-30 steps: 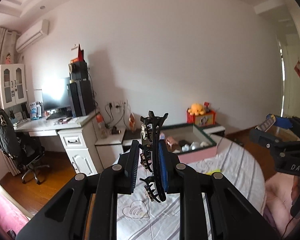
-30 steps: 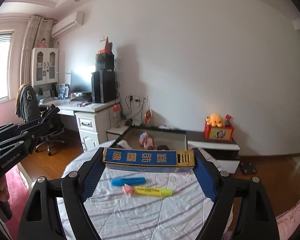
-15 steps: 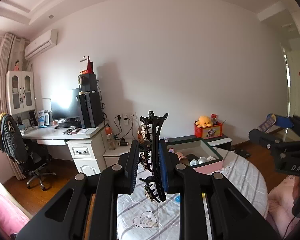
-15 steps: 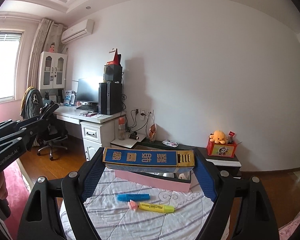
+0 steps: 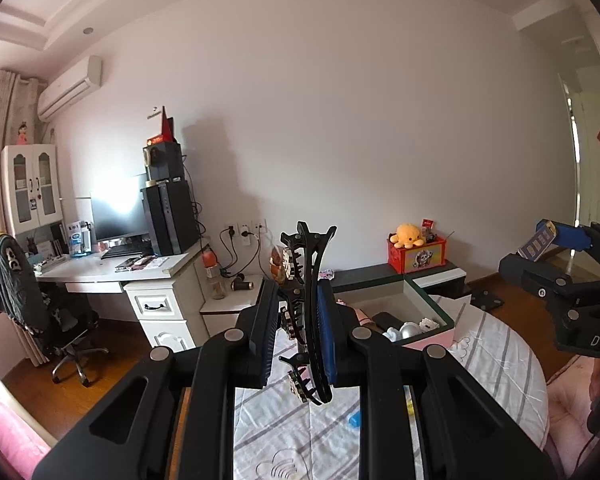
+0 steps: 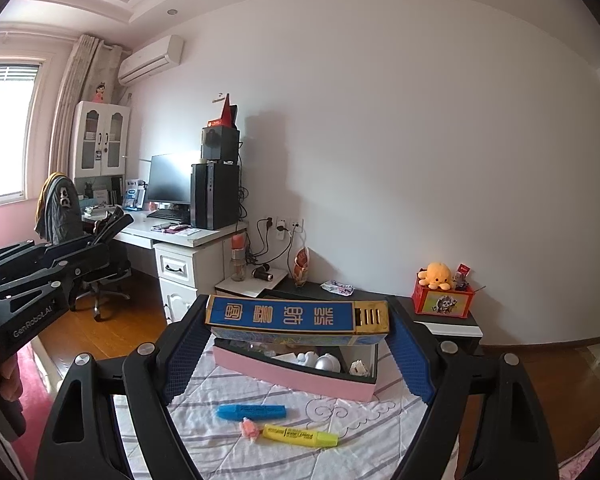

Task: Organize rigid objects
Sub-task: 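Carry the hair clip and blue-gold box into the pink box and open both tools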

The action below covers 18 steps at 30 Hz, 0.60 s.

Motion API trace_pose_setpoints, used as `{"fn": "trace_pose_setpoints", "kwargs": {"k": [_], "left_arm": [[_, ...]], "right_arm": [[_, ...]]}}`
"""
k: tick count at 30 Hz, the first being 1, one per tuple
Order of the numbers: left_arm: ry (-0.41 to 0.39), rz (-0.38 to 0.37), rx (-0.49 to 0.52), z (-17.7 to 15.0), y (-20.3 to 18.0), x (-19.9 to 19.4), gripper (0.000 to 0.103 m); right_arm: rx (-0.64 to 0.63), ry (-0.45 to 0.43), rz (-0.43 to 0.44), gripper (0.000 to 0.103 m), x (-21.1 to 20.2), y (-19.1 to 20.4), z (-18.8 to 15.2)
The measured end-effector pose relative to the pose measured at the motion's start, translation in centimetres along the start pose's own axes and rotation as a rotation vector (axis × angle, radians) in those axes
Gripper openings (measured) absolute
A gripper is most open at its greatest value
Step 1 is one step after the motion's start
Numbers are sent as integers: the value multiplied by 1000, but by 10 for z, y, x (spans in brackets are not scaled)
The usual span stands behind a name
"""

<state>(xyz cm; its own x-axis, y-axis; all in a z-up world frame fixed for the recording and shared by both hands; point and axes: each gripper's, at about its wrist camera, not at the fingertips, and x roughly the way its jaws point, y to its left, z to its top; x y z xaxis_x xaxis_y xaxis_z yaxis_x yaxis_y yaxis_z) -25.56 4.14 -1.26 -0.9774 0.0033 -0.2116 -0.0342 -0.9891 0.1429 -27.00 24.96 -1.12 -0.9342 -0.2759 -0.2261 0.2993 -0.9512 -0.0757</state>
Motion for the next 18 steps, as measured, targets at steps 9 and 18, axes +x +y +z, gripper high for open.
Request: {"fn": "trace_pose_setpoints", "kwargs": {"k": [9, 18], "left_arm": [[68, -61, 19, 9, -14, 83, 19], [185, -97, 42, -3, -39, 187, 19]], "right_arm": [[11, 30, -16, 84, 56, -26, 2], [40, 118, -27, 84, 139, -60, -17]]}}
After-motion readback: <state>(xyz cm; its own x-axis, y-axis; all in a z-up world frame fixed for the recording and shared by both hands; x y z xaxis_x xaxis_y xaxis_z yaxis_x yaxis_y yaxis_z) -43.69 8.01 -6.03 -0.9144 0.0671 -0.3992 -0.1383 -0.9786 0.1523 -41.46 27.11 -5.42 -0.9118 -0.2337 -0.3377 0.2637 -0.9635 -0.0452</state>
